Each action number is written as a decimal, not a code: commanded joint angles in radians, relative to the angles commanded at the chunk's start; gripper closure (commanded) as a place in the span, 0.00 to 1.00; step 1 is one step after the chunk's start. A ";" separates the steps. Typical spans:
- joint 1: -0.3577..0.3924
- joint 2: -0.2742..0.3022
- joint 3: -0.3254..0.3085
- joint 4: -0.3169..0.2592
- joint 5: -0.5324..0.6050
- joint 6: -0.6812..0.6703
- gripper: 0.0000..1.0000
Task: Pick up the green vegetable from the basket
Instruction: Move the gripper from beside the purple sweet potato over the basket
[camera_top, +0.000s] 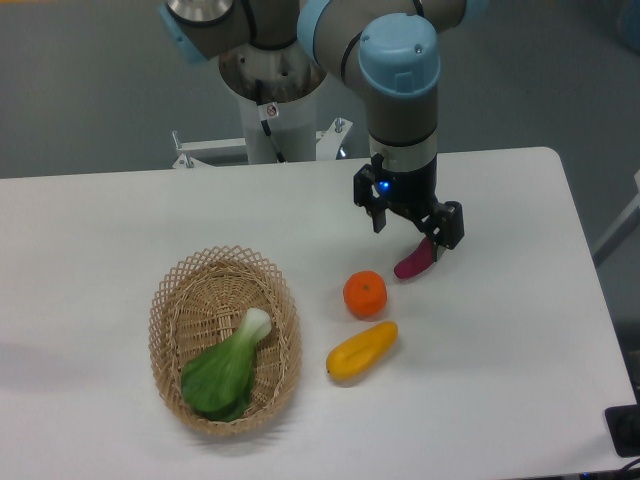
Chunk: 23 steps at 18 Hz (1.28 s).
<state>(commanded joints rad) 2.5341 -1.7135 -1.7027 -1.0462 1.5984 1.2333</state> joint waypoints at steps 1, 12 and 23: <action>-0.002 0.000 0.000 0.003 0.002 -0.002 0.00; -0.006 0.009 -0.026 0.003 -0.026 -0.103 0.00; -0.116 -0.035 -0.049 0.121 -0.037 -0.463 0.00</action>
<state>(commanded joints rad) 2.4177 -1.7487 -1.7518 -0.9250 1.5616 0.7706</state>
